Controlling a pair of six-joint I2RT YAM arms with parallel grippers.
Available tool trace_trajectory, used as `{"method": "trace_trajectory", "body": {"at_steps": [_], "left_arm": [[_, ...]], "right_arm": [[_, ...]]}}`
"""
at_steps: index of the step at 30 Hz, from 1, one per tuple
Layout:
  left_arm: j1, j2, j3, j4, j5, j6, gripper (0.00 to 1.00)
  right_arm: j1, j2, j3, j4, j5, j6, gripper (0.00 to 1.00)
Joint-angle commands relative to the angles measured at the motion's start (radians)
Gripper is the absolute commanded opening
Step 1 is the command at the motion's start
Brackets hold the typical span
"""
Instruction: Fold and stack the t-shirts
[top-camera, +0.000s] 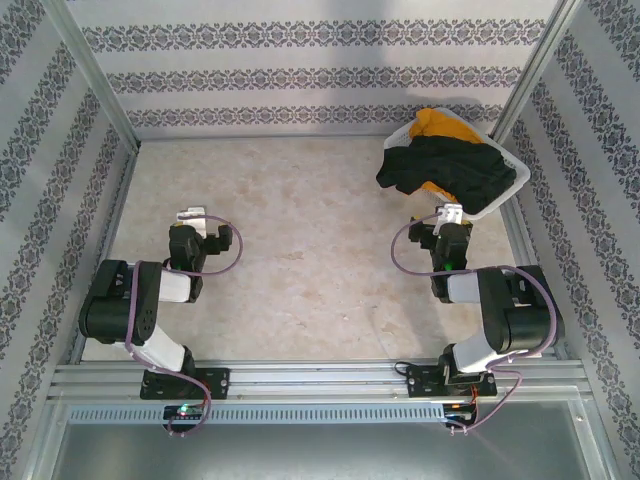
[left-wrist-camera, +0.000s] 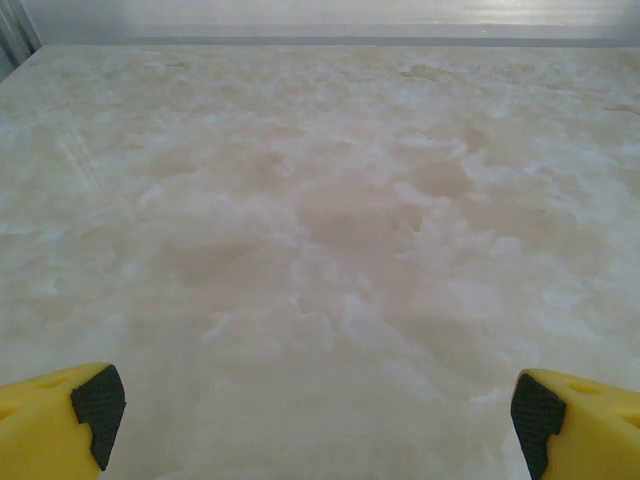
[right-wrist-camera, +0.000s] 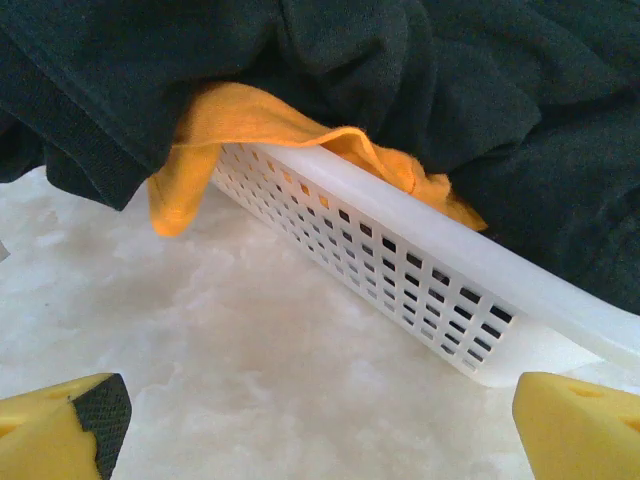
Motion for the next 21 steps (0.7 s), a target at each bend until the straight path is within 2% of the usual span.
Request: {"method": "trace_trajectory", "body": {"at_steps": [1,21], "left_arm": [[-0.005,-0.007,0.014,-0.009,-0.007,0.022,1.0],[-0.004,-0.007,0.014,-0.009,-0.006,0.02,1.0]], "right_arm": [[0.011,-0.007,0.008,0.03,0.013,-0.013,0.98],[-0.009,-0.011,0.006,0.029,-0.03,-0.002,0.98]]}}
